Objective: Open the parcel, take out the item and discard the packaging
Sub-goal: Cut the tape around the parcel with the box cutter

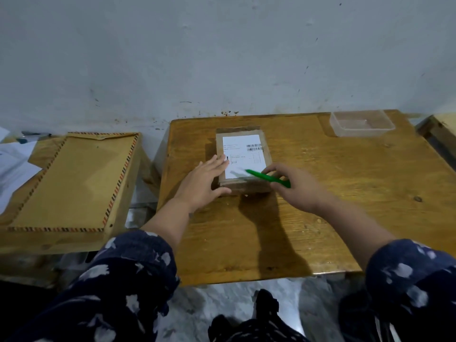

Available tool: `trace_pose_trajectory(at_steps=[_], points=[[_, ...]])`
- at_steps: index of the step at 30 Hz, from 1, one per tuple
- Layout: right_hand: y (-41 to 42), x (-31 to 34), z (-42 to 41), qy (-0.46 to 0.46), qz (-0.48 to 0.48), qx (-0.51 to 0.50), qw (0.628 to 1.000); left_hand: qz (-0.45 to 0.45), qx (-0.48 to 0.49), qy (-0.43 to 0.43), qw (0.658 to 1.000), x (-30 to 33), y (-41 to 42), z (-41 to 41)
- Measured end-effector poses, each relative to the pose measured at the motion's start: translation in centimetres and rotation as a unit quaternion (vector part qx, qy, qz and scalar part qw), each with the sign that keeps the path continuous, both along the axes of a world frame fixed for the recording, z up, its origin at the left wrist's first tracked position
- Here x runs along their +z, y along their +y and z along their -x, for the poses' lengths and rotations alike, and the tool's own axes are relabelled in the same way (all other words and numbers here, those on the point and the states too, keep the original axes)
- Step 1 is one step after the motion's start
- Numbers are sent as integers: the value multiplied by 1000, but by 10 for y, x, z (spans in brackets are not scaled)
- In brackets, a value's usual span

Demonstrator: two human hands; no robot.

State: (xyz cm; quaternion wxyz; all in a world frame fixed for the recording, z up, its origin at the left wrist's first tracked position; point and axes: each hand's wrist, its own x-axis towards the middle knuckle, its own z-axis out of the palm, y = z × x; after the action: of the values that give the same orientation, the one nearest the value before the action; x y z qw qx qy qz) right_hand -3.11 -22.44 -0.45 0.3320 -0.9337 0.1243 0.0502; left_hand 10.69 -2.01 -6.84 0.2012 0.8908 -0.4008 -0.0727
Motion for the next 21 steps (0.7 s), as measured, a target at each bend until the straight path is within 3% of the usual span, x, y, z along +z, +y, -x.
trace_pose_trajectory(at_steps=[9,21], points=[[23,5,-7,-18,236,96,967,2,14,1,1000,0,-1,2],[31,8,-19,-87,409,140,898,7,25,-11,1000,-1,-3,5]])
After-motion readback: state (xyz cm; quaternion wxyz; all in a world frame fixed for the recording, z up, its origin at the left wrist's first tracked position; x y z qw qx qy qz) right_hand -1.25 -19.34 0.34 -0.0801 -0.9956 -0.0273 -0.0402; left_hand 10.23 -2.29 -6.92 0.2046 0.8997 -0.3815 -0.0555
